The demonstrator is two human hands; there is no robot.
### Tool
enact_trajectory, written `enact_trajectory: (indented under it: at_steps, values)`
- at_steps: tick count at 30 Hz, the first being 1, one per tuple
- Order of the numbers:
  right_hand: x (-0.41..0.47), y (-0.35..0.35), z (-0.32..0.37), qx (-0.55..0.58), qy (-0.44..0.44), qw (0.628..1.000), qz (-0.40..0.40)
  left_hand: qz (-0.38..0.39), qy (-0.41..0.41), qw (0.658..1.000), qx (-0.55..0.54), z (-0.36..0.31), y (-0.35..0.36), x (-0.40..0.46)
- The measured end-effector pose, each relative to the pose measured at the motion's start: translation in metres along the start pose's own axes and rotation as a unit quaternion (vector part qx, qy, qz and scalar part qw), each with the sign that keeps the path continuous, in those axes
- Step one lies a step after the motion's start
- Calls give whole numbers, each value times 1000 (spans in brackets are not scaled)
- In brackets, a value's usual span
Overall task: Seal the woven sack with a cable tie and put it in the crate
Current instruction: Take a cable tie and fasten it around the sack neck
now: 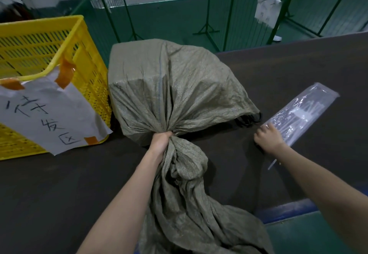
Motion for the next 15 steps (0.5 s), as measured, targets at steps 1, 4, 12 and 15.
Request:
enact_trajectory:
  at_steps: [1,4,12,15]
  values:
    - [-2,-2,1,-21,-5,1000,-8,0,3,1000,-1,0,0,0]
    - [-11,-21,6,-21,-1,998,-57,-1,13,1000,-2,1,0,1]
    - [-20,-87,56,412,-82,883,-208,11,-20,1000,3,4,-5,3]
    - [-26,-118,81,509,-133,817,-237,19,-29,999,-9,2,-6,0]
Point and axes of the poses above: each hand's wrist, its own x-axis towards the middle knuckle, its own y-axis out of the palm, z = x × y, the point moved 1 cm from there along x, towards the middle knuckle, and after that the axes turned 12 degrees about z, right-handed, at the moved point
